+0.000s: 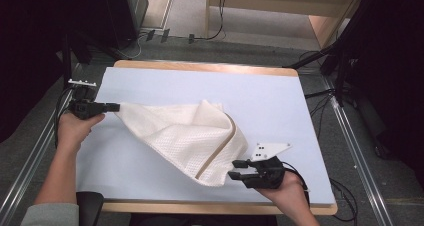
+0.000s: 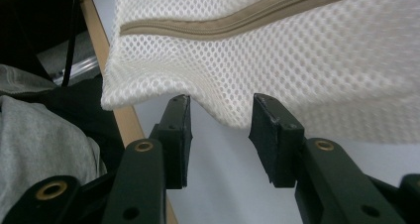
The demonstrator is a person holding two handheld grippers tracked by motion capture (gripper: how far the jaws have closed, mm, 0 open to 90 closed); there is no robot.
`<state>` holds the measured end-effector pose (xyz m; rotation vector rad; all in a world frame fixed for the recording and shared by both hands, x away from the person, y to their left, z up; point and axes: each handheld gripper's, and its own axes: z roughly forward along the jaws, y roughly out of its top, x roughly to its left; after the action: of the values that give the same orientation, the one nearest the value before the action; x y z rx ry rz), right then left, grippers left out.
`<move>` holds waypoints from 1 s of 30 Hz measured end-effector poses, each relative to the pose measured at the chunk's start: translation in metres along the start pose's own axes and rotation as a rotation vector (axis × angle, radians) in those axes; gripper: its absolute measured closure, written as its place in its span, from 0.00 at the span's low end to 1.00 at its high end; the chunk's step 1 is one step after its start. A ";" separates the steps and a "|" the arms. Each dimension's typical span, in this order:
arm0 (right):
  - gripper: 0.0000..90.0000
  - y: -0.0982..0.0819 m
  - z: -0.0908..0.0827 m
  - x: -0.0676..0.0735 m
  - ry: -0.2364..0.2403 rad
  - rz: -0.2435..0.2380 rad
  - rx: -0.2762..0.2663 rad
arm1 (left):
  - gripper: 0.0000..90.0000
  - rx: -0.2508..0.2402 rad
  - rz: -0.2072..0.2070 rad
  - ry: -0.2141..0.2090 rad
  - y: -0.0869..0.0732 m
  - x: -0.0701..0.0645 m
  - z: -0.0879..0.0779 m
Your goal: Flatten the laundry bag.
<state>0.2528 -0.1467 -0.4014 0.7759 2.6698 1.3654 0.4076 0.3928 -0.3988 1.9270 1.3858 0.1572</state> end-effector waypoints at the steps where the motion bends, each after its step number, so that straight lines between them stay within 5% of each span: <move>1: 0.69 -0.001 -0.011 -0.002 -0.026 0.010 -0.019 | 0.87 -0.009 -0.002 -0.018 -0.001 0.000 -0.001; 8: 0.69 0.001 -0.033 -0.023 -0.152 0.090 -0.060 | 0.57 -0.045 0.017 -0.083 -0.001 -0.005 -0.017; 13: 0.65 0.015 -0.030 -0.038 -0.212 0.101 -0.061 | 0.52 -0.073 0.006 -0.096 0.000 -0.010 -0.025; 16: 0.64 0.031 -0.025 -0.051 -0.237 0.092 -0.068 | 0.52 -0.042 0.037 -0.090 0.002 -0.019 -0.023; 22: 0.55 0.073 0.009 -0.082 -0.228 0.090 -0.065 | 0.52 -0.027 0.072 -0.086 0.004 -0.036 -0.022; 30: 0.52 0.084 0.063 -0.109 -0.198 0.119 0.035 | 0.52 -0.012 0.091 -0.080 0.000 -0.045 -0.022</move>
<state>0.3988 -0.1071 -0.3949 1.0299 2.5368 1.1971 0.3783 0.3646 -0.3690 1.9659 1.2428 0.1306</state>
